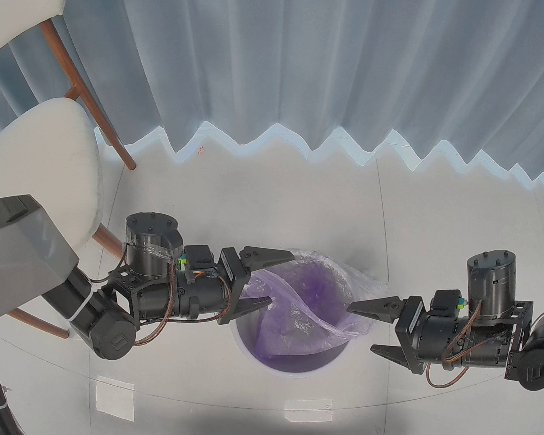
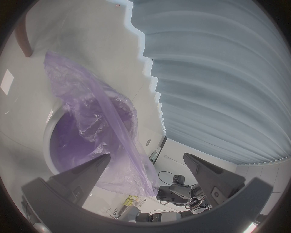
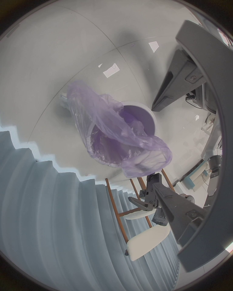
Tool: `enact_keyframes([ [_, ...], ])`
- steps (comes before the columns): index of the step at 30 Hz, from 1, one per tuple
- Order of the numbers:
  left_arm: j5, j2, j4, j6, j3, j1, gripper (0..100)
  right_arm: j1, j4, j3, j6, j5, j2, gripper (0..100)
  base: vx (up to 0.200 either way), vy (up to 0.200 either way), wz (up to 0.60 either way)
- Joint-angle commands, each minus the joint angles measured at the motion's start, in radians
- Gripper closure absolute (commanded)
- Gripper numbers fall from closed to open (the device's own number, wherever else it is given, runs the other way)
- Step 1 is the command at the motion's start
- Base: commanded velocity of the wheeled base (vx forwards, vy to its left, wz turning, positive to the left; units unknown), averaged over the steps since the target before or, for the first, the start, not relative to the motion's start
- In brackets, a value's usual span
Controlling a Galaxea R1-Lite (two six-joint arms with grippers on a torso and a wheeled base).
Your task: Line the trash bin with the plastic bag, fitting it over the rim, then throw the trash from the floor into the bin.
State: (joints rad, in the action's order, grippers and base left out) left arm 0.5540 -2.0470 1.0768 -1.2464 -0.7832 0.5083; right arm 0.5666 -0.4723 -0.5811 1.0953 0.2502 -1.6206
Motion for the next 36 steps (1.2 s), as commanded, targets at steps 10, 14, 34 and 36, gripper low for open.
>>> enact_keyframes([
  [10, -0.005, -0.032, 0.003, -0.001, -0.010, 0.001, 0, -0.017, -0.124, 0.017, 0.017, -0.028, -0.110, 0, 0.000, 0.000, 0.00],
  [14, -0.005, -0.048, 0.005, 0.002, -0.011, 0.003, 100, -0.017, -0.187, 0.038, 0.014, -0.045, -0.139, 100, 0.000, 0.000, 0.00],
  [34, 0.001, 0.091, -0.175, 0.117, 0.038, -0.036, 100, 0.019, -0.034, 0.102, -0.137, -0.091, 0.067, 100, 0.000, 0.000, 0.00],
  [36, 0.001, 0.094, -0.213, 0.136, 0.036, -0.031, 100, 0.039, -0.011, 0.106, -0.137, -0.086, 0.067, 100, 0.000, 0.000, 0.00],
])
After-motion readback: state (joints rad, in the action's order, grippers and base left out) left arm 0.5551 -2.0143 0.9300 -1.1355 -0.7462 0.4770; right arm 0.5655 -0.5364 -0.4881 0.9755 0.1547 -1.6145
